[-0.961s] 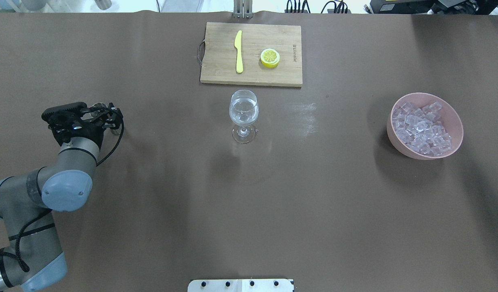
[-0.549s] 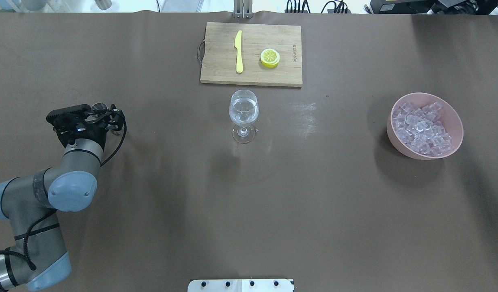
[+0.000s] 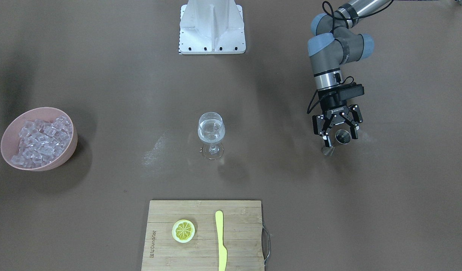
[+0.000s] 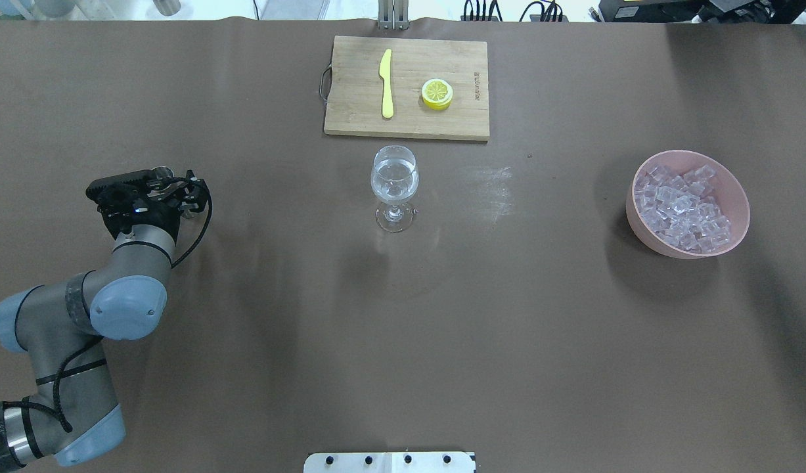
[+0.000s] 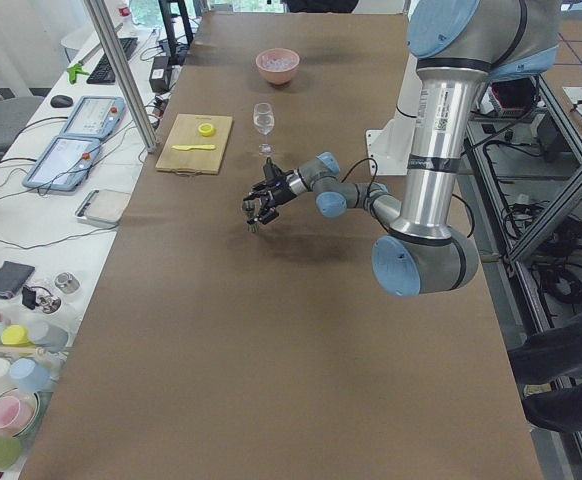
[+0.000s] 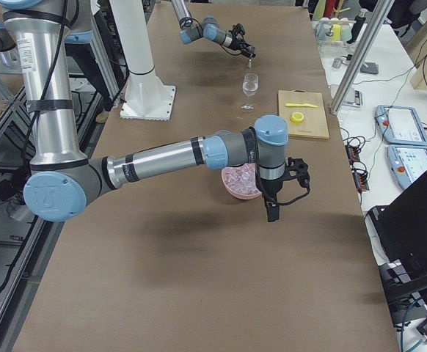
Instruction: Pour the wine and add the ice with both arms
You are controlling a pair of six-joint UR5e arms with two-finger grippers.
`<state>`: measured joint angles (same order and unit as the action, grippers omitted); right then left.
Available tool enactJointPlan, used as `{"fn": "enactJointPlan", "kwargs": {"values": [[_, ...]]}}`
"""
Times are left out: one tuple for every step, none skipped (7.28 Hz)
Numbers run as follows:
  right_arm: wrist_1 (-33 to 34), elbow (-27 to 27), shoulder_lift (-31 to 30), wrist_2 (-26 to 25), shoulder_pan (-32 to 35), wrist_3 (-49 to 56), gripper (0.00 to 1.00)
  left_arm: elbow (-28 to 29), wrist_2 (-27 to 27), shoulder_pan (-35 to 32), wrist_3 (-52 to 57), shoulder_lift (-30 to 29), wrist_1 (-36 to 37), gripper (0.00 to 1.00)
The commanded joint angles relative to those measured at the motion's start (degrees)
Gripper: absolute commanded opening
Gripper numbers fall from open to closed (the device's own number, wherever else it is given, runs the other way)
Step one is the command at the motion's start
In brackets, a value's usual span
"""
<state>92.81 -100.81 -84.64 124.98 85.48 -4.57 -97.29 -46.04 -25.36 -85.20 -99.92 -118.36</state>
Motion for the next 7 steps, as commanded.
{"fn": "enactJointPlan", "kwargs": {"values": [[0.0, 0.0, 0.0, 0.0, 0.04, 0.0, 1.0, 2.36, -0.1, -0.04, 0.12, -0.27, -1.94, 0.98], [0.0, 0.0, 0.0, 0.0, 0.04, 0.0, 1.0, 4.11, -0.1, 0.05, 0.3, -0.71, -3.87, 0.98], [0.0, 0.0, 0.0, 0.0, 0.04, 0.0, 1.0, 5.43, -0.1, 0.05, 0.13, -1.84, -4.33, 0.98], [0.0, 0.0, 0.0, 0.0, 0.04, 0.0, 1.0, 5.53, -0.19, 0.05, 0.04, -2.03, -4.42, 0.97], [0.0, 0.0, 0.0, 0.0, -0.05, 0.0, 1.0, 5.44, -0.19, -0.04, 0.12, -1.94, -5.03, 0.88], [0.0, 0.0, 0.0, 0.0, 0.03, 0.0, 1.0, 5.44, -0.54, -0.04, 0.47, -1.77, -7.82, 0.67], [0.0, 0.0, 0.0, 0.0, 0.04, 0.0, 1.0, 5.36, -0.54, -0.04, 0.56, -1.24, -8.89, 0.52]]}}
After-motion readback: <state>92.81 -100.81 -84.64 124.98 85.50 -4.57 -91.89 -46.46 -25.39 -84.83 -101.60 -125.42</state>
